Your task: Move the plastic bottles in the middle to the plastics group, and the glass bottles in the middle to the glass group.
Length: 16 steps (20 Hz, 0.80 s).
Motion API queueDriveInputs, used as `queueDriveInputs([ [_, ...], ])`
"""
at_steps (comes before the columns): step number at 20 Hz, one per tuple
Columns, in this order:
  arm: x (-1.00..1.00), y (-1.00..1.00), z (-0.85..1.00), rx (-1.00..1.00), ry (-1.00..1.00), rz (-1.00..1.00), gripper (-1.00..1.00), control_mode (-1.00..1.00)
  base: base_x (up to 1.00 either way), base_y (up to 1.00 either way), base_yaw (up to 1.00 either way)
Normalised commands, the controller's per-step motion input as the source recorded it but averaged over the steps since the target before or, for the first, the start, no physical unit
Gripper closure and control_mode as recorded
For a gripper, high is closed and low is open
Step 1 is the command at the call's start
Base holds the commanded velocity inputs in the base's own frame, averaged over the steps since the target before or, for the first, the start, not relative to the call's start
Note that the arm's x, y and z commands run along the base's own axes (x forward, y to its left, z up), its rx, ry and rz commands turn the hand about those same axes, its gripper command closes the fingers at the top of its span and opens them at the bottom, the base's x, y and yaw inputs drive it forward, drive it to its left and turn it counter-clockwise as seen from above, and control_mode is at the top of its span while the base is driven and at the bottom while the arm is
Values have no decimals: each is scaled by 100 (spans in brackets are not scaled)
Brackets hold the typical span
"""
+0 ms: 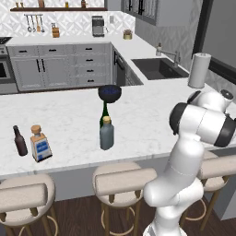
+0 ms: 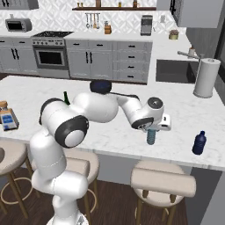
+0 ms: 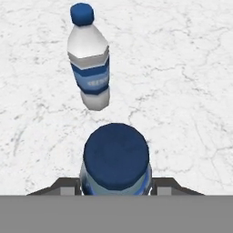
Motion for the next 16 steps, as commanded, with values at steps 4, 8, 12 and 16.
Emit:
queueDriveInputs([
  [4, 10, 0, -42, 0, -1, 0, 100, -100, 0, 0, 0],
  [8, 9, 0, -33, 0, 0, 0, 100, -100, 0, 0, 0],
  [12, 5, 0, -7, 0, -2, 0, 100, -100, 0, 0, 0],
  [16, 14, -1, 2, 0, -1, 0, 100, -100, 0, 0, 0],
])
